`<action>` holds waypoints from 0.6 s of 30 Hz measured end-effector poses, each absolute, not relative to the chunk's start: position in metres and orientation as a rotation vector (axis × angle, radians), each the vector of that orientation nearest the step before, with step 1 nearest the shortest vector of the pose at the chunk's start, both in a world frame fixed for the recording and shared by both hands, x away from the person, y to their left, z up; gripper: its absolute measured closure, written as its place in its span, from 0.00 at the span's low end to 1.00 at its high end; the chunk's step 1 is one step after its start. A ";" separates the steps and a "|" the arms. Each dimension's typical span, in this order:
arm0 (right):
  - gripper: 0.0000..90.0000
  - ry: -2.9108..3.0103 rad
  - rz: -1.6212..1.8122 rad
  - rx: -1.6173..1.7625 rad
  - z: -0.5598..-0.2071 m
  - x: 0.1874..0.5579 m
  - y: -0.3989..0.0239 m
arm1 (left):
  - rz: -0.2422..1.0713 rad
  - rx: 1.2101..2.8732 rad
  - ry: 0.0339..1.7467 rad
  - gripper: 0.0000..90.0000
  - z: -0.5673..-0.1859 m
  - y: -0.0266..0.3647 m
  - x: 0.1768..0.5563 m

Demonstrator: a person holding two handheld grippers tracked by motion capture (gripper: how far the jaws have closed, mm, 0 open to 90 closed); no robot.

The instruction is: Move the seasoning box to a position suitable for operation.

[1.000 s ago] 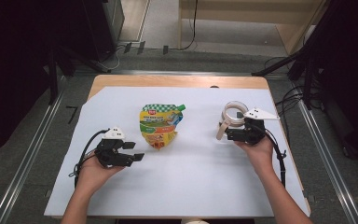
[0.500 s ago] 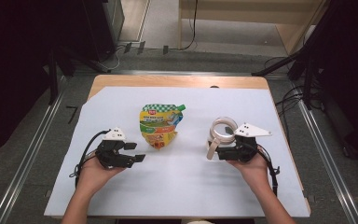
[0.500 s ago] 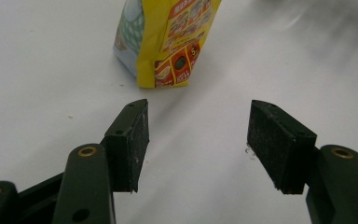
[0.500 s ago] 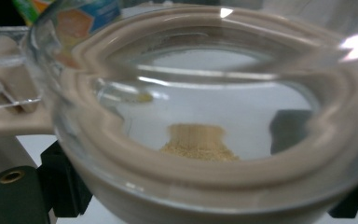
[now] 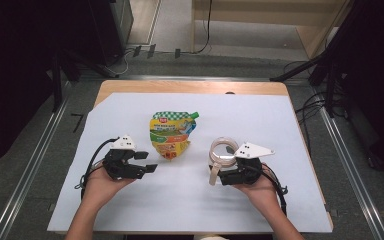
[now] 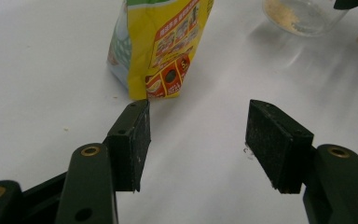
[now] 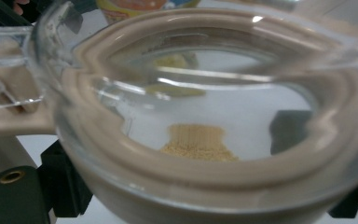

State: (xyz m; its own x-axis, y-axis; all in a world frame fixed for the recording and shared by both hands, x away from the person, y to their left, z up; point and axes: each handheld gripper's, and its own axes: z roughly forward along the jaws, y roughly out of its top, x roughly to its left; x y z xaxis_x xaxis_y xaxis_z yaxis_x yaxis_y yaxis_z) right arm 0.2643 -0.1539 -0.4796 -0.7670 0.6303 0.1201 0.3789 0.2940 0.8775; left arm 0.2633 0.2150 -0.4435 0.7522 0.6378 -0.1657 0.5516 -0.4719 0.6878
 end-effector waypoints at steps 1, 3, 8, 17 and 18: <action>0.13 2.315 1.458 0.918 -0.480 0.265 -0.152 | 0.144 2.194 0.885 0.46 -0.443 0.214 0.263; 0.13 2.320 1.447 0.912 -0.480 0.265 -0.151 | 0.148 2.199 0.877 0.46 -0.443 0.213 0.263; 0.13 2.325 1.453 0.916 -0.481 0.266 -0.149 | 0.126 2.186 0.876 0.48 -0.442 0.213 0.264; 0.13 2.358 1.416 0.874 -0.486 0.261 -0.140 | 0.091 2.190 0.826 0.57 -0.439 0.199 0.260; 0.13 2.366 1.416 0.873 -0.488 0.262 -0.139 | 0.085 2.192 0.822 0.57 -0.439 0.197 0.260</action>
